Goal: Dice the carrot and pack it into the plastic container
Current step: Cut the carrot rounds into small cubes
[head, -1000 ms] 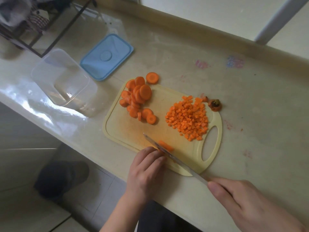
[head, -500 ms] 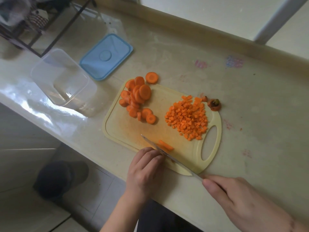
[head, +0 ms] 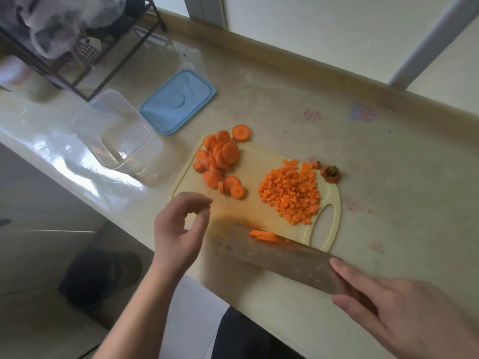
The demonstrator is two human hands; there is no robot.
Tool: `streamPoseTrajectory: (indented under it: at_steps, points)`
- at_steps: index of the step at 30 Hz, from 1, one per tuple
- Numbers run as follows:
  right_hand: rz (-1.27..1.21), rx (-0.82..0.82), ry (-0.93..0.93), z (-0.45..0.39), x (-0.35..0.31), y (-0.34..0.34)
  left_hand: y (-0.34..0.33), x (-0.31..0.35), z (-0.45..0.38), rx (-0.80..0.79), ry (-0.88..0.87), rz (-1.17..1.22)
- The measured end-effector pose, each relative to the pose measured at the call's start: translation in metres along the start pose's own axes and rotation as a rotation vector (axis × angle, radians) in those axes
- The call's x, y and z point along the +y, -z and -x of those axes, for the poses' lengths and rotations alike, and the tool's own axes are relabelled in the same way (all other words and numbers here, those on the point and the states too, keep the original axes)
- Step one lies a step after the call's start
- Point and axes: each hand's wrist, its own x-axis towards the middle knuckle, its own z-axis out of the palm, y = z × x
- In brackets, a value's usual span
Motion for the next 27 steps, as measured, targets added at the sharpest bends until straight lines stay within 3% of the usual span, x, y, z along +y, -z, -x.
streamPoseTrajectory:
  at_steps: [5, 7, 12, 19, 21, 27]
  points:
    - [0.220, 0.032, 0.122, -0.005, 0.001, -0.005, -0.004, 0.031, -0.027, -0.775, -0.137, -0.341]
    - [0.252, 0.052, 0.153, -0.006, 0.001, -0.008, -0.014, 0.030, -0.024, -0.898, -0.195, -0.471]
    - [0.276, 0.068, 0.201, -0.002, 0.003, -0.013, -0.025, 0.030, -0.020, -0.948, -0.240, -0.445]
    - [0.225, 0.044, 0.180, 0.008, 0.003, -0.015, -0.033, 0.026, -0.022, -1.070, -0.351, -0.613]
    - [0.192, 0.052, 0.151, 0.012, 0.004, -0.012, -0.033, 0.022, -0.033, -1.038, -0.364, -0.635]
    - [0.115, -0.001, -0.004, 0.027, 0.020, -0.003, -0.042, -0.004, -0.045, -0.893, -0.653, -0.710]
